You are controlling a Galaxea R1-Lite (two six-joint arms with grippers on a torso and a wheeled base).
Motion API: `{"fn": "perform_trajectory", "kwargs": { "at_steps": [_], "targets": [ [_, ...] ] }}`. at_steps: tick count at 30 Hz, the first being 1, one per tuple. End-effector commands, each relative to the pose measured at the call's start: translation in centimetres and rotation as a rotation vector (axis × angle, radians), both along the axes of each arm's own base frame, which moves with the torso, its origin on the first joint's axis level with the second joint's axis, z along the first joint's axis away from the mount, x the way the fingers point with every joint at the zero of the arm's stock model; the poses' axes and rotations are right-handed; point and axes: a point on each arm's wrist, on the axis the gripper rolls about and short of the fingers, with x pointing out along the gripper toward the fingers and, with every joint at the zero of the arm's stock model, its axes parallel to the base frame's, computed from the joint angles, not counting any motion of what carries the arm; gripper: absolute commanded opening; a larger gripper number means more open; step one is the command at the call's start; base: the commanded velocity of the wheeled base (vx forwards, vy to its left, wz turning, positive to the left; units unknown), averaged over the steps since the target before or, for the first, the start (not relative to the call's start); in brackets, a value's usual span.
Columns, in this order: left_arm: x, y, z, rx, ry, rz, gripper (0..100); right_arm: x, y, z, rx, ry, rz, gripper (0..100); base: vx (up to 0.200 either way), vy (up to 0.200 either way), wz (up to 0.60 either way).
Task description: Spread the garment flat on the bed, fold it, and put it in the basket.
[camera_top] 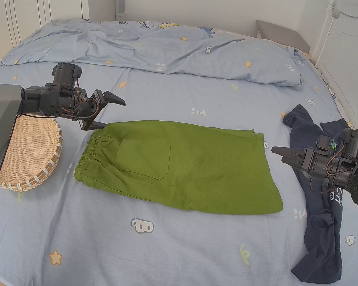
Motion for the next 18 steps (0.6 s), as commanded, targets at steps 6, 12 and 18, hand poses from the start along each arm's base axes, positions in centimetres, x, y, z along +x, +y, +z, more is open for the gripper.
{"fn": "perform_trajectory", "kwargs": {
  "at_steps": [6,12,18],
  "targets": [
    [-5.3,1.5,5.4,0.007,-0.03,0.011,100,-0.2,-0.2,0.7,0.002,-0.017,-0.006,100,0.0,0.0,0.0],
    [-8.9,1.6,5.4,0.053,0.003,-0.009,100,-0.6,-0.2,1.2,0.002,-0.032,-0.003,100,0.0,0.0,0.0],
    [-13.2,2.1,1.8,0.129,0.104,-0.052,100,-0.7,-0.1,1.3,0.003,-0.032,0.0,100,0.0,0.0,0.0]
  ]
}}
